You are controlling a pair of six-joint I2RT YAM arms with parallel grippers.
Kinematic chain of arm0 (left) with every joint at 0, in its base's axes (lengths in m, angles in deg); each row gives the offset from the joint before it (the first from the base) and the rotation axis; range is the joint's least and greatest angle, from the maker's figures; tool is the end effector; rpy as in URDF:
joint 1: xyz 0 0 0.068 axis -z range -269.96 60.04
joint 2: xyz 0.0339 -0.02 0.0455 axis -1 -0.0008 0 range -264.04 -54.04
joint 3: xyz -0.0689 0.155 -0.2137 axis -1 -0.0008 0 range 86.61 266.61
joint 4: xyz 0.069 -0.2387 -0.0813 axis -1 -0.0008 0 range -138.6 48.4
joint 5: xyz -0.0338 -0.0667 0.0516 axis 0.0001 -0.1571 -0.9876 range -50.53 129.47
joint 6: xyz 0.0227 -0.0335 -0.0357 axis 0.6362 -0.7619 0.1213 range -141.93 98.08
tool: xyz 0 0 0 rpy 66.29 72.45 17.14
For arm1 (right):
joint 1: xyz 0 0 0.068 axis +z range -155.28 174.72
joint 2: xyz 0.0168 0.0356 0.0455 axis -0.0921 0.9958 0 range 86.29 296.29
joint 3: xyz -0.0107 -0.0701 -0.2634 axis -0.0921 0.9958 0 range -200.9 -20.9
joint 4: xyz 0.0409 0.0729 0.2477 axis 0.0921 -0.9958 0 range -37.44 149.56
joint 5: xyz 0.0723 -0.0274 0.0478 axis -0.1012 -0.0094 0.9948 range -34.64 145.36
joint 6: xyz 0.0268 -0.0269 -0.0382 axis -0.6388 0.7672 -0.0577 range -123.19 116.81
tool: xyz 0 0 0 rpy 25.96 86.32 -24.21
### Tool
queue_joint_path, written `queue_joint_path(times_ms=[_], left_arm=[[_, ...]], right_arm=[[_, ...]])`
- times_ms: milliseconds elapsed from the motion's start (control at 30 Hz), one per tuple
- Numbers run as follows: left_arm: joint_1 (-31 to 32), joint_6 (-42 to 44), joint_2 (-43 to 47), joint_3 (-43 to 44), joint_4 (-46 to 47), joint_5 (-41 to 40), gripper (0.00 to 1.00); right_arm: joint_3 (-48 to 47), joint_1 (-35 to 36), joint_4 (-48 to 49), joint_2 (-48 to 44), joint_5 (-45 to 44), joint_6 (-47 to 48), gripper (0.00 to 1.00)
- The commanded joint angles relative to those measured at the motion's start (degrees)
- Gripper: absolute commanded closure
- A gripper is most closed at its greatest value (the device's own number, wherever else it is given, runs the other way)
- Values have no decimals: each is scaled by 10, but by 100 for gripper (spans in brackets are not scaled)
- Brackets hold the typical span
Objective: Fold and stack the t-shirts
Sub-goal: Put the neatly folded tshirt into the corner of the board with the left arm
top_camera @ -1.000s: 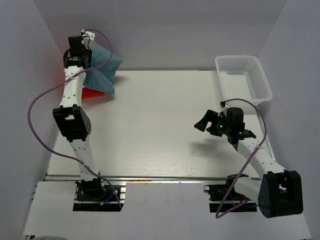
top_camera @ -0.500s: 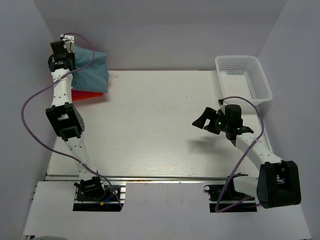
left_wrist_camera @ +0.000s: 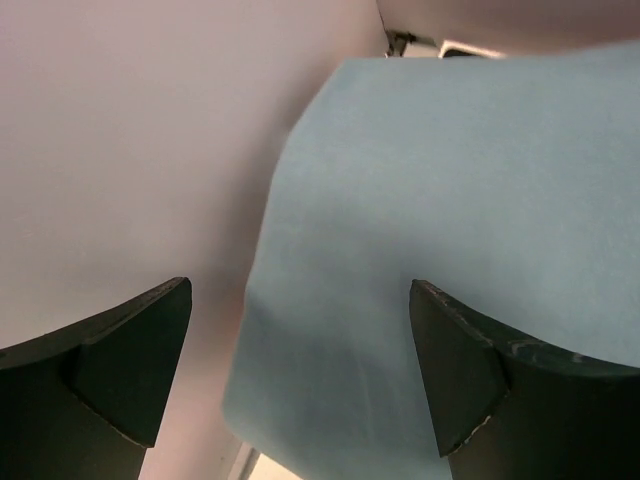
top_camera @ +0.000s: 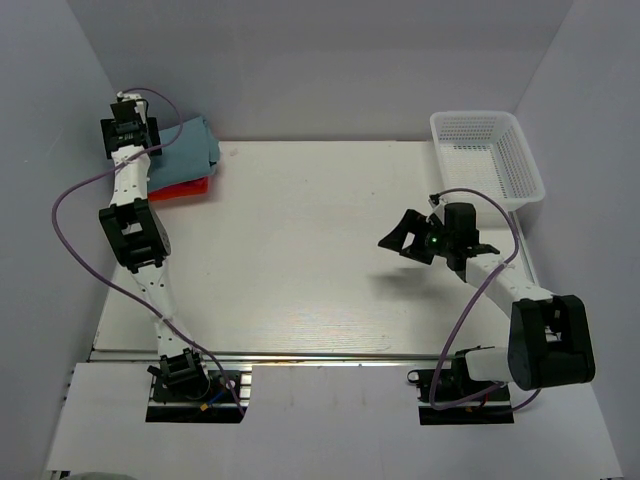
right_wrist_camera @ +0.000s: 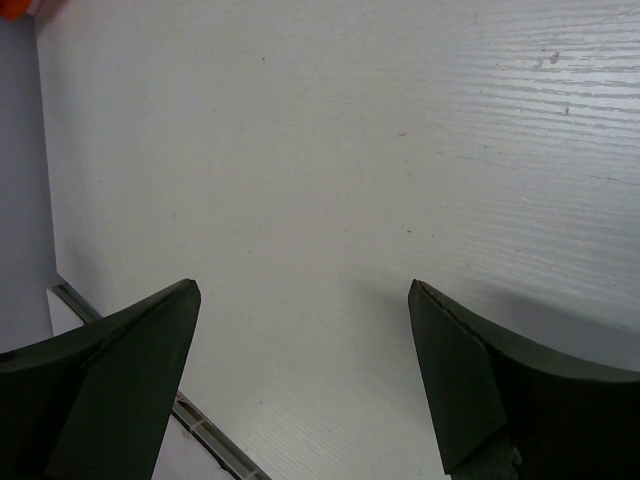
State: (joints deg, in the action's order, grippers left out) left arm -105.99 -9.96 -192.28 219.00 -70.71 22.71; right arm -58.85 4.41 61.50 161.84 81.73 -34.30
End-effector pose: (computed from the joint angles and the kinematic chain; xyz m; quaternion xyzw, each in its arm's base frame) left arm 0.5309 0.1634 0.2621 -0.0985 0.8744 0.2359 0.4124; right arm 0.2644 0.0611 0.2055 0.0586 0.8705 0.3452 0.3460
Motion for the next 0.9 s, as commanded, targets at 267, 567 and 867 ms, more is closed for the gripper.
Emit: queue_joint_path(times_ms=[267, 567, 867], left_arm=[[11, -77, 115, -42, 20, 113, 0], [105, -143, 255, -217, 0, 230, 0], [336, -291, 555, -681, 207, 161, 0]], right_arm=[[-12, 9, 33, -19, 27, 20, 10], [22, 11, 53, -75, 27, 38, 10], [94, 8, 27, -199, -30, 60, 10]])
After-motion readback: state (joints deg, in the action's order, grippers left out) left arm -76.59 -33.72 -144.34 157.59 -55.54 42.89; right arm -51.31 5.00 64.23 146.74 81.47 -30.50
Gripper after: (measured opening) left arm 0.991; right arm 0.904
